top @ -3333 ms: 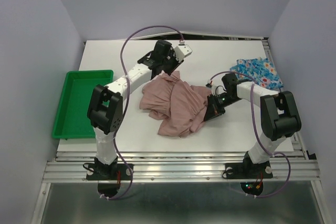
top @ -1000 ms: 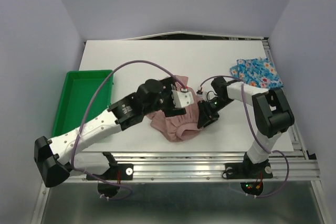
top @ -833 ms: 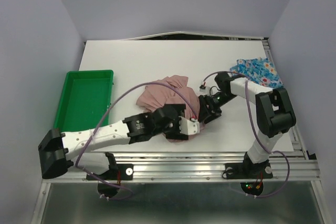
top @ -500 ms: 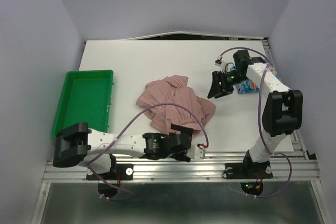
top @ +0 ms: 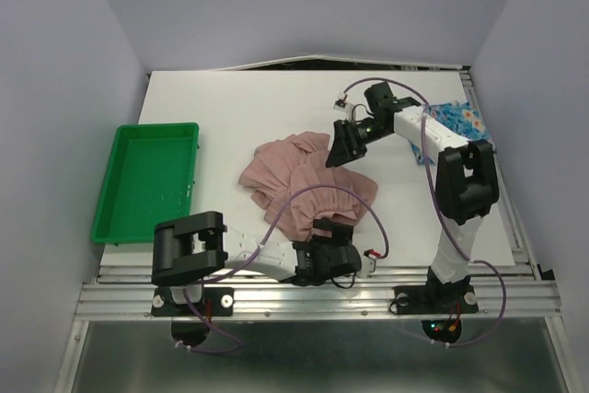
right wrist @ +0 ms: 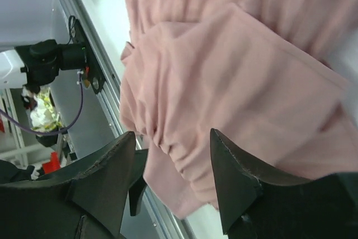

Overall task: Fold and stack the skirts
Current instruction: Fold the skirt

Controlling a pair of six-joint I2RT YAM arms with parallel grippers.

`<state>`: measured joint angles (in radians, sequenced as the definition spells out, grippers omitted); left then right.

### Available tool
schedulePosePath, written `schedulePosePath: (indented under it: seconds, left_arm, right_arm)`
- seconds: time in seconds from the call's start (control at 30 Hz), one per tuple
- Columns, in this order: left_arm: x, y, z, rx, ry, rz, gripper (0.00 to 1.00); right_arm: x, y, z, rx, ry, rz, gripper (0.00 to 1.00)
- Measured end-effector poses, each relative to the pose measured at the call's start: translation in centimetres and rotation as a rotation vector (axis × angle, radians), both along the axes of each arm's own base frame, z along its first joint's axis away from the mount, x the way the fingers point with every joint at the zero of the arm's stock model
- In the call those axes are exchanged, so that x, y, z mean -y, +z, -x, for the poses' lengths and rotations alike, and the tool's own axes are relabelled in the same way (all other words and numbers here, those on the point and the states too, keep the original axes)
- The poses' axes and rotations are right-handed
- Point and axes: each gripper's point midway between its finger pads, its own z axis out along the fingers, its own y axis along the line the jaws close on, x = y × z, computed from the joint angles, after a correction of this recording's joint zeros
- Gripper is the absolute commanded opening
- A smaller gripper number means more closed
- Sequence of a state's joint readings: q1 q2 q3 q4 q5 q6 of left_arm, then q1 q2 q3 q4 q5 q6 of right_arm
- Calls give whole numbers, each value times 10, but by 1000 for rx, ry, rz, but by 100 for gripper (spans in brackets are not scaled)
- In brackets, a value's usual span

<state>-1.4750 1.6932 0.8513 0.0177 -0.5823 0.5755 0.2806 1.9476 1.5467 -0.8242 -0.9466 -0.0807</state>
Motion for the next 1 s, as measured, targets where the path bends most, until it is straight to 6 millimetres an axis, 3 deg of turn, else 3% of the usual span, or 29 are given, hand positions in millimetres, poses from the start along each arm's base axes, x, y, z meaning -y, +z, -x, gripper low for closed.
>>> schedulePosePath:
  seconds: [0.17,0.23,0.33,0.47,0.57,0.8,1.0]
  left_arm:
    - [-2,-4,-13,17,61,8,63]
    - [-4,-9,-14,10,73,-3,30]
    - [-8,-13,-13,-6,83,-13,0]
    - [-13,-14,-9,-29,78,-32,0]
    - [-14,2,-6,-52,63,-1,0]
    - [-4,75,-4,-97,49,198,0]
    - [0,93,-7,-203,39,262,0]
  right_arm:
    - [-36,0,17,38,97,-36,59]
    - [-51,-6,26,41,141,-47,59]
    - [-62,-21,29,30,169,-47,58]
    - [-68,-70,30,-44,185,-15,54]
    - [-67,-97,36,-104,188,1,53]
    - [-58,-103,65,-172,198,-10,53]
    - [-44,-92,86,-168,207,22,56]
